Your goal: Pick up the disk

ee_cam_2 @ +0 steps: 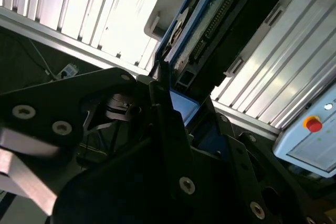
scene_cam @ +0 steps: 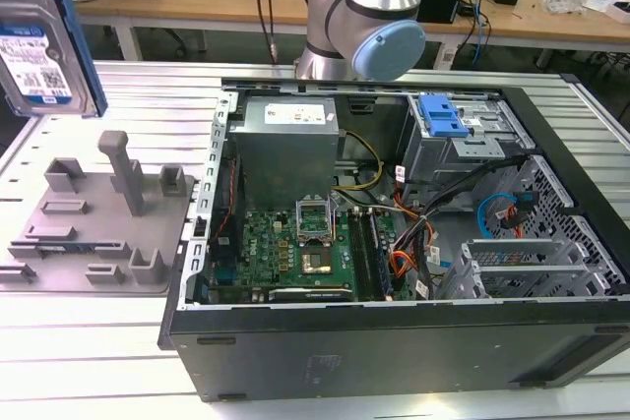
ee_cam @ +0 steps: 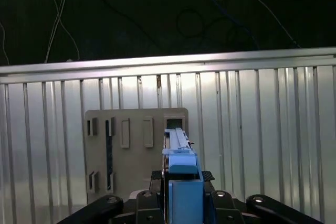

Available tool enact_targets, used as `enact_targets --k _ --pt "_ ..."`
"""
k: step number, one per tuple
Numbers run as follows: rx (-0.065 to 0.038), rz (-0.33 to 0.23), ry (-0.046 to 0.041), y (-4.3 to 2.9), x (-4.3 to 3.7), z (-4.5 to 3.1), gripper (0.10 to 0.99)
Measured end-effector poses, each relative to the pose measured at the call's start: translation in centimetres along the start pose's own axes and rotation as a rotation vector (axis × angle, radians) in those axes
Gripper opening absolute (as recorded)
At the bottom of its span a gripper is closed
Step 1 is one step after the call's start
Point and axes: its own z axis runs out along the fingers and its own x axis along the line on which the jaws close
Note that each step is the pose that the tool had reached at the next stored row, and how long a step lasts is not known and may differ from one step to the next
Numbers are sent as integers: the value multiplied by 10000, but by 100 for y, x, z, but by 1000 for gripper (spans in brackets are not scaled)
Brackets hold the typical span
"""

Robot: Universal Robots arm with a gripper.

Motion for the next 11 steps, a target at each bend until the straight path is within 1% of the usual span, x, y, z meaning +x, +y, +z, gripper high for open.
enact_targets --k 1,2,4,6,7,11 --pt "1 -1 0 1 5 -44 369" --pt "2 -2 -1 1 13 -128 369" --pt "2 -5 -1 2 26 -240 369" --pt "1 -7 -4 1 55 -428 369" --pt "-1 -7 -6 1 59 -457 369" --pt "0 -7 -7 2 59 -457 369"
